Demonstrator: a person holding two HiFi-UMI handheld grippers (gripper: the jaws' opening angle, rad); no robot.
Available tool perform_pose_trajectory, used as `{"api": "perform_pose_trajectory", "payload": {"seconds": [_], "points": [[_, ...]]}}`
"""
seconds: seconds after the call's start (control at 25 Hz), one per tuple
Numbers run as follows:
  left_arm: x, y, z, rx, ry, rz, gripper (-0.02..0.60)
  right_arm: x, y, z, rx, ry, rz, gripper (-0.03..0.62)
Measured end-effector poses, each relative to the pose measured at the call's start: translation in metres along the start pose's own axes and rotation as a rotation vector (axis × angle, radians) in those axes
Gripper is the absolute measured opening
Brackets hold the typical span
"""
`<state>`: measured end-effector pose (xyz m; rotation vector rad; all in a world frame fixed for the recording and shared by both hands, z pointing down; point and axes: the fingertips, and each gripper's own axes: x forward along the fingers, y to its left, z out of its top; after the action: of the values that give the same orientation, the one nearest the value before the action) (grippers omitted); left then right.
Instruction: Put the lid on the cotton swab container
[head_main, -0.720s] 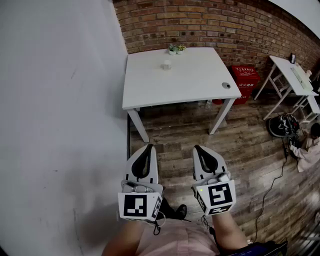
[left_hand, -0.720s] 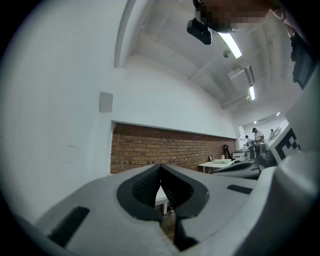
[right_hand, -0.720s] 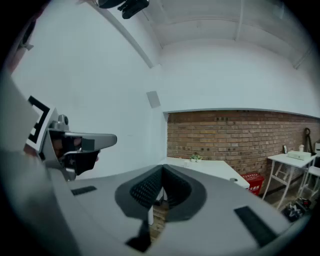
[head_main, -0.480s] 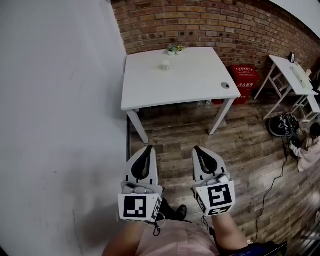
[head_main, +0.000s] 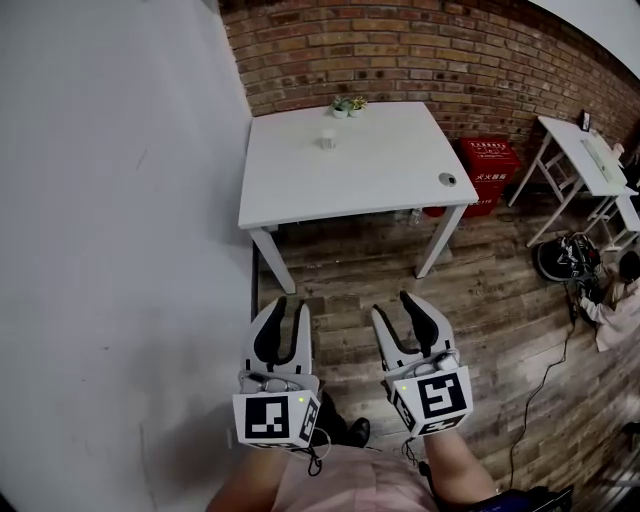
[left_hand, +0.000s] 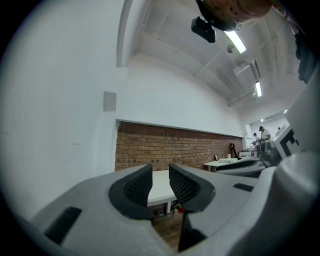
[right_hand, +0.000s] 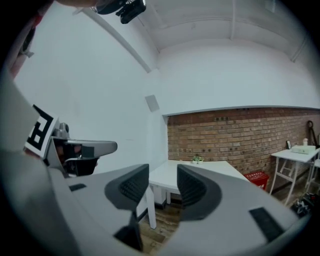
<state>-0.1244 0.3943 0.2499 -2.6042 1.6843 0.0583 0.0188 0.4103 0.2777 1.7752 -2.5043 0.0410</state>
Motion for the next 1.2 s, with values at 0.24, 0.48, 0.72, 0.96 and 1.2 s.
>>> {"api": "perform_pose_trajectory", "payload": {"seconds": [0.24,0.48,0.72,0.96,1.2], "points": [[0.033,0.008,0.001,0.001,-0.01,-0.009,0.117,0.035,-0.017,-0.005,-0.022,0.02,-0.002,0.153],[0.1,0.042,-0.034,-0.028,0.032,-0.02,0.124,0.113,-0.038,-0.027,-0.008,0.084,-0.007,0.146],[0.192,0.093,-0.052,-0.053,0.052,-0.039,0.124,0.214,-0.061,-0.041,0.005,0.105,0.007,0.127],[0.268,0.132,-0.035,-0.045,0.006,-0.072,0.124,0.294,-0.083,-0.014,-0.028,0.08,-0.025,0.069],[0.316,0.146,-0.011,-0.031,-0.042,-0.101,0.123,0.335,-0.105,0.017,-0.048,0.036,-0.052,0.061]]}}
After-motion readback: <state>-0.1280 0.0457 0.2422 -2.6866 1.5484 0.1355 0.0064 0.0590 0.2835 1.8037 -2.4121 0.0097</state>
